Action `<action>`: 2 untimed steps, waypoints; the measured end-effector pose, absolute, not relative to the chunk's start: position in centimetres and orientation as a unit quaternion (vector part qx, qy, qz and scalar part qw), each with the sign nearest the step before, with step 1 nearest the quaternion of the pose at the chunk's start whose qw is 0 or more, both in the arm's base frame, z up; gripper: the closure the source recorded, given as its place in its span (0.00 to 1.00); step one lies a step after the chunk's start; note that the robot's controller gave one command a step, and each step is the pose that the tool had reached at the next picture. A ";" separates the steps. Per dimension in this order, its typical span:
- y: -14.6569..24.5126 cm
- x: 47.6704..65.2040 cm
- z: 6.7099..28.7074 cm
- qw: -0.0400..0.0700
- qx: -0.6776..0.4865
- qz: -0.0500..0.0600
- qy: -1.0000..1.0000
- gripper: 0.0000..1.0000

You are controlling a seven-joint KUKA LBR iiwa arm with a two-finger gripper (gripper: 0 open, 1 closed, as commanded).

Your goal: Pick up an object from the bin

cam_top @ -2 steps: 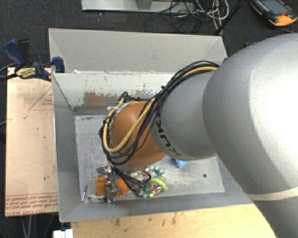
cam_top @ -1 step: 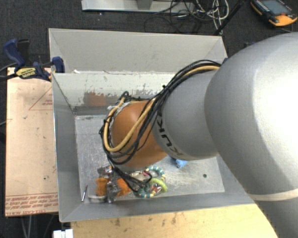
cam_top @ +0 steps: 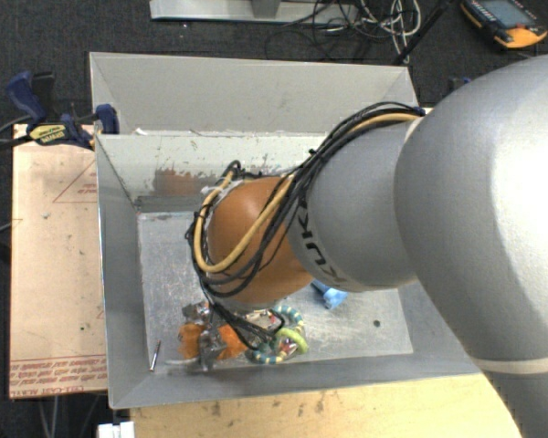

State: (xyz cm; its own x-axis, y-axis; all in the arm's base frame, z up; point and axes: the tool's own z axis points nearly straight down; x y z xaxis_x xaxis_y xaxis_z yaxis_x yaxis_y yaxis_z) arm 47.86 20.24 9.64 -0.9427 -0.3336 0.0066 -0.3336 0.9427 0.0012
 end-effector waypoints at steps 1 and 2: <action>20.3 47.9 11.7 0.002 0.169 0.000 -0.986 1.00; 20.3 48.0 13.5 0.000 0.169 -0.001 -0.986 1.00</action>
Offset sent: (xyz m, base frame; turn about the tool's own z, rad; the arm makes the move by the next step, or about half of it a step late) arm 0.0001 0.0000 0.0654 0.0000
